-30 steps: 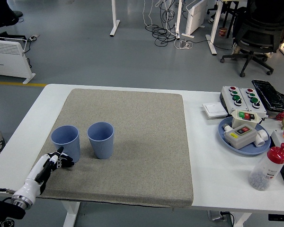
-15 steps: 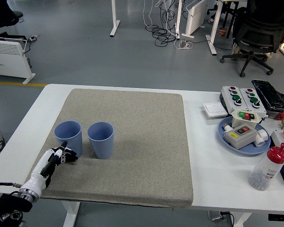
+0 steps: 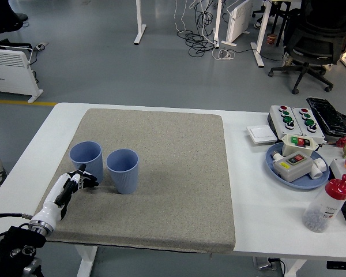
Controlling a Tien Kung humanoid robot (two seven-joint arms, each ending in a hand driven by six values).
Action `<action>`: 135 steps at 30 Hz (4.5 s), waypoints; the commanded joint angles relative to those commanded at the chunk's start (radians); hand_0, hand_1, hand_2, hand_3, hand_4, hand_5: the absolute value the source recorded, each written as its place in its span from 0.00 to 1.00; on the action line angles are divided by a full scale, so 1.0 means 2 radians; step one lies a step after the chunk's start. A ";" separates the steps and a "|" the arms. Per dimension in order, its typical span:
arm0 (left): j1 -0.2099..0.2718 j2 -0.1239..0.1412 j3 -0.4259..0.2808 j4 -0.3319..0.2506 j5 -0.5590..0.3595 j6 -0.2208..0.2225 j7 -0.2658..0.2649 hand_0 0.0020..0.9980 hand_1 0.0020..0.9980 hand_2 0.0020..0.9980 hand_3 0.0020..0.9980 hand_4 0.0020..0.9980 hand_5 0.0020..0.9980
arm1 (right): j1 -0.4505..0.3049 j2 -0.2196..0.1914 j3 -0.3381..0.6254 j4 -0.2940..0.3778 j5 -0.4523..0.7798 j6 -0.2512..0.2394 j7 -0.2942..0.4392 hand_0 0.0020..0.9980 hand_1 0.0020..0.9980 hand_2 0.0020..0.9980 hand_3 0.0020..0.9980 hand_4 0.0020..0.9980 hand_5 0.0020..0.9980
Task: Push cup pick cup insert cup
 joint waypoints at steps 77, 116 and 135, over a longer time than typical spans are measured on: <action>-0.175 -0.036 0.131 0.266 -0.141 0.023 -0.080 0.69 0.57 0.46 0.41 0.55 1.00 | 0.001 0.004 0.018 0.004 -0.040 -0.002 -0.009 0.71 0.65 0.71 0.61 0.10 0.47; -0.156 -0.028 0.058 0.227 -0.070 0.040 -0.063 0.63 0.56 0.45 0.41 0.54 1.00 | 0.007 0.004 0.025 0.005 -0.056 -0.002 -0.012 0.71 0.65 0.71 0.61 0.10 0.48; -0.078 0.047 -0.049 -0.061 0.107 0.062 0.059 0.75 0.80 0.91 0.79 0.91 0.83 | 0.006 0.004 0.018 0.004 -0.042 -0.004 -0.008 0.71 0.65 0.70 0.61 0.10 0.48</action>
